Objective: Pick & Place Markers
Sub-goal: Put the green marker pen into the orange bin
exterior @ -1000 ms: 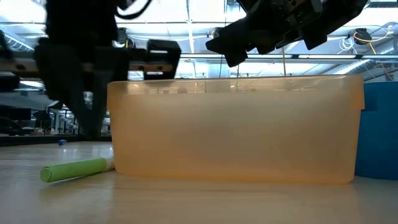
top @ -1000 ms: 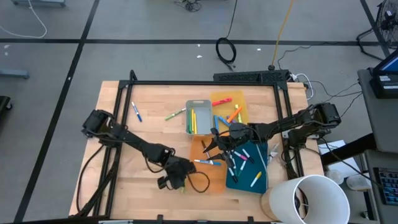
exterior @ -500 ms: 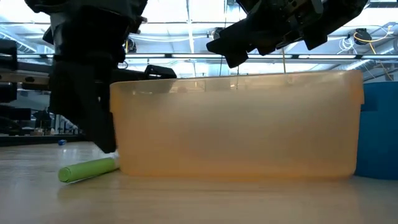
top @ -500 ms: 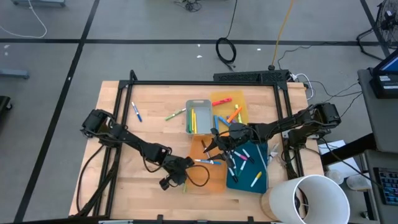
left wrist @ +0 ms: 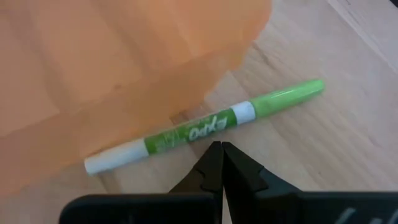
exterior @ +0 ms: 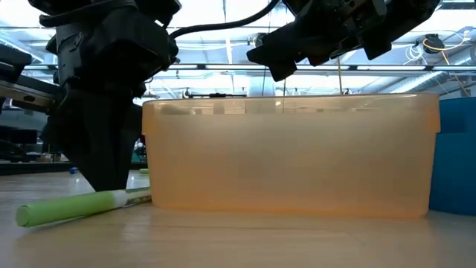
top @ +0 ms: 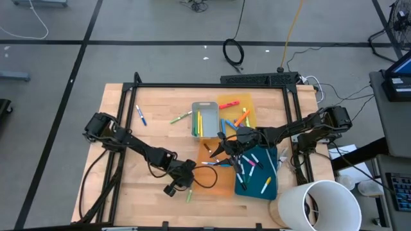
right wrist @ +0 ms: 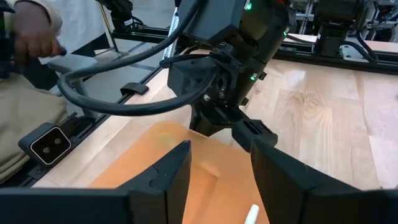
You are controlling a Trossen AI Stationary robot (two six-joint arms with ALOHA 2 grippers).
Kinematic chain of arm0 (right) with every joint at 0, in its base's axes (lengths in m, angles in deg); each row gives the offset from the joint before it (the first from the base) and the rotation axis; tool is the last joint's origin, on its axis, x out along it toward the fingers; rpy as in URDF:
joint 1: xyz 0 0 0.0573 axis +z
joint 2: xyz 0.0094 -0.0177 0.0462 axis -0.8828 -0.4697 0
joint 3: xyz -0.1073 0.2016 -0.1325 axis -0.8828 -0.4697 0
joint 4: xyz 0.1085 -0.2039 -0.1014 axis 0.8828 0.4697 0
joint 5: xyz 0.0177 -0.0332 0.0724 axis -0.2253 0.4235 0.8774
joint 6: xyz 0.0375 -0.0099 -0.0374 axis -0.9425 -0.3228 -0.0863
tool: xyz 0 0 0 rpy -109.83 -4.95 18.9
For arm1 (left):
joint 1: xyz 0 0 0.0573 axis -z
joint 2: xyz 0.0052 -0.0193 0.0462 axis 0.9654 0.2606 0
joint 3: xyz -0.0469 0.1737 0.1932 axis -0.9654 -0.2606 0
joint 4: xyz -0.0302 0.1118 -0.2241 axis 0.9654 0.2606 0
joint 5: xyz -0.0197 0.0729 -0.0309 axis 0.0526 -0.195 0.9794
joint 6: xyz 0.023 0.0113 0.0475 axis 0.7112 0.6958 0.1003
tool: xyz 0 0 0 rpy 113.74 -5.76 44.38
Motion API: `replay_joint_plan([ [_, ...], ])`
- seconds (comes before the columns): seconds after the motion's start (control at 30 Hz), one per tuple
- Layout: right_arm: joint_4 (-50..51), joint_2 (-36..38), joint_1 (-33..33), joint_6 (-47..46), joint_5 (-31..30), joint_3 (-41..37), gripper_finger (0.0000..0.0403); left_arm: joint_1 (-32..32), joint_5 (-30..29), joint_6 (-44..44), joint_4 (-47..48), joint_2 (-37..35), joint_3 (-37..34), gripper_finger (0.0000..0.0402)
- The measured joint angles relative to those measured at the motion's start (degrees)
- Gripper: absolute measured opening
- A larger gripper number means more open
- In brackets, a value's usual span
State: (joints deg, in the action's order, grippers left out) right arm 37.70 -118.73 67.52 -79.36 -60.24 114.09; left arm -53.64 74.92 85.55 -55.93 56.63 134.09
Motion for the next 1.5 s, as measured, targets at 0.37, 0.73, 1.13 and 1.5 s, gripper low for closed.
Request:
replay_joint_plan([
  [0.37, 0.35, 0.0, 0.0, 0.0, 0.0, 0.0, 0.0155, 4.76, -15.65, -6.54, 20.89, -6.68, -0.23, 0.0003],
  [0.73, -0.84, 0.0, 0.0, 0.52, -0.01, 0.0, 0.0155, 13.05, -13.2, 7.92, 0.24, -5.89, 2.05, 0.0004],
  [1.13, -1.41, 0.0, -0.07, 0.61, -0.02, 0.02, 0.0155, 6.04, 1.39, 22.31, -1.42, -2.97, 2.97, 0.0002],
  [1.5, -1.3, 0.0, -0.61, 0.46, -0.02, 0.02, 0.0155, -1.12, 18.54, 35.55, -4.81, 0.28, 2.92, 0.0001],
])
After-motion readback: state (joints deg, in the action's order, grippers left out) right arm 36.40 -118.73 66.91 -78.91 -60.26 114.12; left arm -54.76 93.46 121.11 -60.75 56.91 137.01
